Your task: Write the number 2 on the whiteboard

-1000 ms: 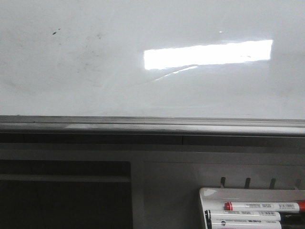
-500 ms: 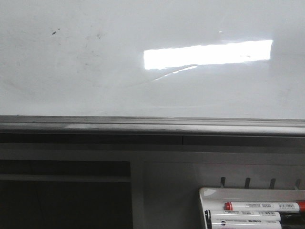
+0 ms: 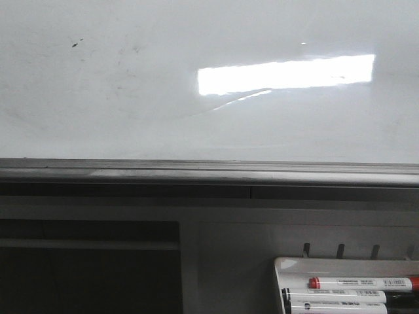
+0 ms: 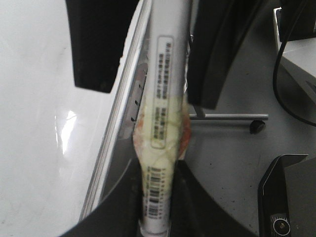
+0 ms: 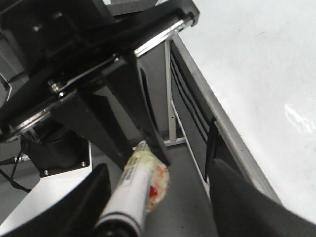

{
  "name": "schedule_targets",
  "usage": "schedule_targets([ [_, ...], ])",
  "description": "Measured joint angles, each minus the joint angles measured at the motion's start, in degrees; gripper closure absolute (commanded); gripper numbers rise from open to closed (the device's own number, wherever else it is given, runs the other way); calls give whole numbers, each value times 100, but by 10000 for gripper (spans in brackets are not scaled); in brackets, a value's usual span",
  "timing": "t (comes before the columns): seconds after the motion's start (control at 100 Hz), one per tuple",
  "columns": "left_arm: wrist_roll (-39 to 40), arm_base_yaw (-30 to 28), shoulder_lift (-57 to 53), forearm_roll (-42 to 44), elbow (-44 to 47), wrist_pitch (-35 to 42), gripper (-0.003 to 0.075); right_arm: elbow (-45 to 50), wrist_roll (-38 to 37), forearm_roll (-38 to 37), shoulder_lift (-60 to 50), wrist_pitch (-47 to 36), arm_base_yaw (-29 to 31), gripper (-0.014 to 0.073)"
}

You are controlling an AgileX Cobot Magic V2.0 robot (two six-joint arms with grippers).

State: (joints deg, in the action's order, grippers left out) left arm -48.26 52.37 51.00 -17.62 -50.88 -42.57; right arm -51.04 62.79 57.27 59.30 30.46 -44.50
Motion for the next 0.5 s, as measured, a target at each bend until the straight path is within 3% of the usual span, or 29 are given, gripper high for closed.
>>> schedule_targets([
  [0.15,0,0,0,13,0,-10,741,-12,14,269,259,57,0,370],
  [0.36,134,0,0,87,0,-104,741,-43,87,337,447,212,-2,674],
  [0.5,160,0,0,87,11,-164,701,-58,217,250,451,294,-2,671],
])
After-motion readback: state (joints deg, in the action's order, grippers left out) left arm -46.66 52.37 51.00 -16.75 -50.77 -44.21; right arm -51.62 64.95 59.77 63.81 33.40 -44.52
